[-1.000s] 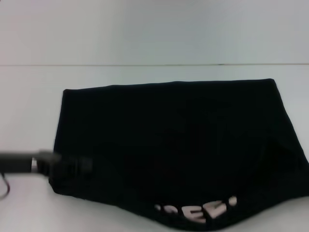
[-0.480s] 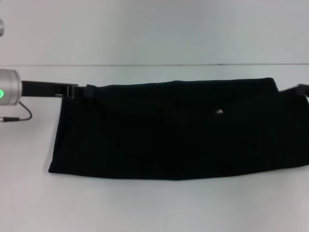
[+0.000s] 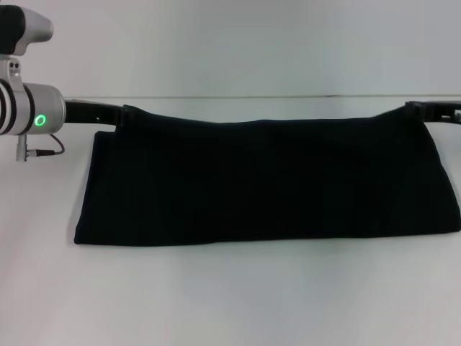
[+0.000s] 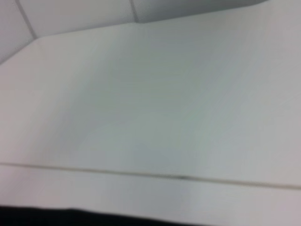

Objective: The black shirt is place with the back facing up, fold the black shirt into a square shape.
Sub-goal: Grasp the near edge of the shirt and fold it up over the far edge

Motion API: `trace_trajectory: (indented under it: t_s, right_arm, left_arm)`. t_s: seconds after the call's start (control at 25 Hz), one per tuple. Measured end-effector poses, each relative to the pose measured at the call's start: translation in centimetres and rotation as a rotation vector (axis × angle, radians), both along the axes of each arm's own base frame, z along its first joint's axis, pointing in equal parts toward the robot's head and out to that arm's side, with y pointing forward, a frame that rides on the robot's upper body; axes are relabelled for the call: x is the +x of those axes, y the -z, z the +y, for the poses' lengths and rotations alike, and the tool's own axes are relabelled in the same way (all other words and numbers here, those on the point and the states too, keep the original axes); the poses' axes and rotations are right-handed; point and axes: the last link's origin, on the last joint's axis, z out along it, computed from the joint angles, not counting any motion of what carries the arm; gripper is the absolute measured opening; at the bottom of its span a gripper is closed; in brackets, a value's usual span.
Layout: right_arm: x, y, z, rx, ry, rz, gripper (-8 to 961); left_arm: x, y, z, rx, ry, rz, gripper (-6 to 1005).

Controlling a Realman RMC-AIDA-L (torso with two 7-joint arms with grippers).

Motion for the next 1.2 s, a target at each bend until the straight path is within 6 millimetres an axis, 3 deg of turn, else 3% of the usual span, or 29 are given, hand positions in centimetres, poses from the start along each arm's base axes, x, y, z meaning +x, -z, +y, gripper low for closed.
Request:
trace_trajectory:
  t_s: [0.4,1.2]
  right_arm:
    - [-2.2,-0.8,2.5,0.083,-0.014,-0.042,-1]
    - [-2.3,0.5,2.6,0.096,-0.007,-0.090,14]
  left_arm:
    - [0.7,-0.9,1.7,0.086,0.015,0.064,37]
    - [0.0,0.5,2.0,0.176,-0.026,0.105,36]
